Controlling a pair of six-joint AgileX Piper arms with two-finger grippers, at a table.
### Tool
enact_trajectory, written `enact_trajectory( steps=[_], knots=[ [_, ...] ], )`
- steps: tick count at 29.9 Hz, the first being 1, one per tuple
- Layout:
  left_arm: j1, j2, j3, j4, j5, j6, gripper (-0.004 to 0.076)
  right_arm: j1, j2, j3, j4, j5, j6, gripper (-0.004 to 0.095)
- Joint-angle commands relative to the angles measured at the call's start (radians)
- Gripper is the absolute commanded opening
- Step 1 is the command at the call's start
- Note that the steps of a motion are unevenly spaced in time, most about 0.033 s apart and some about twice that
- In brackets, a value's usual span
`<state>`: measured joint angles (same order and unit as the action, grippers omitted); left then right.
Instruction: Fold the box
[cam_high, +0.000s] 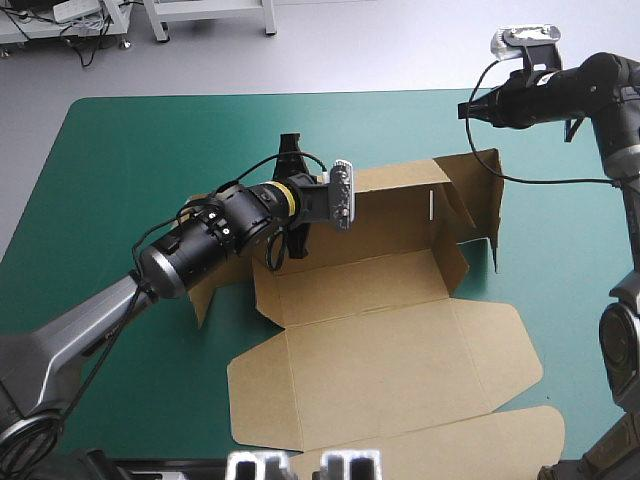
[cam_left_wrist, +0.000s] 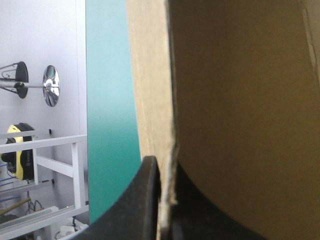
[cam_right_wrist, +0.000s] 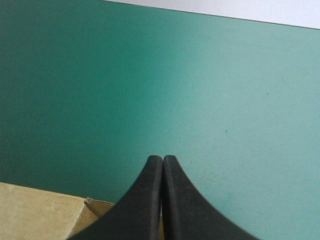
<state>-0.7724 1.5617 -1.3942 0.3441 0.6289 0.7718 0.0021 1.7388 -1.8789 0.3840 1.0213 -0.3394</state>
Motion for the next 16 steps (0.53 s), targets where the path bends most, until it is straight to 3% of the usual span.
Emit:
enact_trajectory(
  steps=[1, 11, 16],
  knots=[
    [-0.059, -0.036, 0.001, 0.019, -0.027, -0.003, -0.001, 0.001, -0.013, -0.039, 0.007, -0.006, 0.006, -0.002],
    [-0.091, -0.036, 0.001, 0.042, -0.062, -0.008, -0.001, 0.001, 0.055, -0.039, -0.029, 0.067, 0.021, -0.002],
    [-0.091, -0.036, 0.001, 0.054, -0.062, -0.012, -0.001, 0.001, 0.065, -0.037, -0.029, 0.167, 0.0, -0.002]
  ],
)
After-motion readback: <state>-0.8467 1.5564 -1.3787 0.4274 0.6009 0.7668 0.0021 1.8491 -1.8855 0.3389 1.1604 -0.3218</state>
